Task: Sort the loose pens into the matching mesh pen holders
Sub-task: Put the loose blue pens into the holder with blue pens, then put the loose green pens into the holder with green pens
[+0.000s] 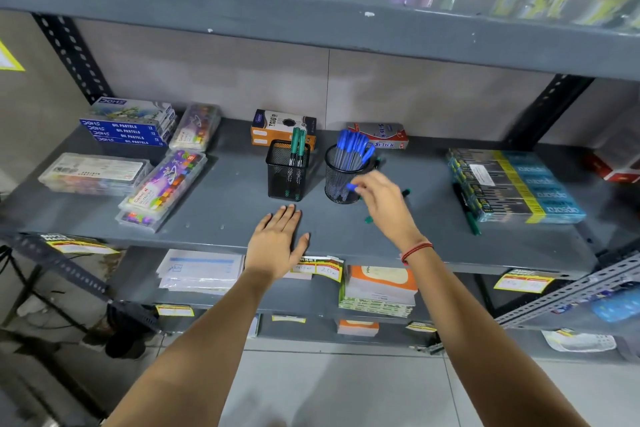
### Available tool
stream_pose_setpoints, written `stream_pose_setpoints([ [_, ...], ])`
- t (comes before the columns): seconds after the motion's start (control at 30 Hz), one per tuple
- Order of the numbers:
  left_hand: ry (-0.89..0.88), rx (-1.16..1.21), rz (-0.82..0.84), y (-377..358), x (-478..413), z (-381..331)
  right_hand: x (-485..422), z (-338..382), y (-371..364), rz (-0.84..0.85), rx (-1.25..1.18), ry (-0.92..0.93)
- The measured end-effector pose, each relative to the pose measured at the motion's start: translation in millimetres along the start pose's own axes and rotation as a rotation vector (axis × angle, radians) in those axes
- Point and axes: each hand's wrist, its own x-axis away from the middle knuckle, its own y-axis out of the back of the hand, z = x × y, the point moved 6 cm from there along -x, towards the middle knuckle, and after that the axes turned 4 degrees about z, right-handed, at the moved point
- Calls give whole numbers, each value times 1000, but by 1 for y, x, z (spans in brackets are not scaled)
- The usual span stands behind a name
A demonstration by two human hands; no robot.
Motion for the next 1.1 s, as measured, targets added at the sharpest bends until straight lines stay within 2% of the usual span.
stream_pose_setpoints([
  [0.1,-3,-13,4,0,0,0,-6,14,50,-398,-264,-78],
  [0.17,-4,-16,3,0,0,0,-15,14,76,-599,-340,-138],
  [0.23,-1,-24,-1,0,0,0,-28,12,94,-736,-351,-149],
  [0.3,1,-31,-6,0,0,-1,-43,9,99,-778,-333,-148],
  [0.4,0,-28,-10,0,0,0,-57,-1,79,-691,-265,-219],
  [0.57,-2,-32,-8,-1,-1,0,-56,-33,20,-400,-213,-389],
  [0.67,2,-30,-9,-1,0,0,-50,-36,9,-254,-109,-368],
  [0.8,-3,-19,-14,0,0,-1,-25,-46,22,-302,-138,-362],
  [0.87,0,-13,-22,1,0,-1,-9,-55,20,-252,-78,-348],
  [1.0,1,-8,-16,1,1,-1,13,-65,-16,246,151,-214],
  [1.03,0,-8,-11,1,1,-1,19,-66,-23,328,203,-179],
  [1.1,1,-7,-4,2,1,-1,28,-63,-29,378,273,-134],
])
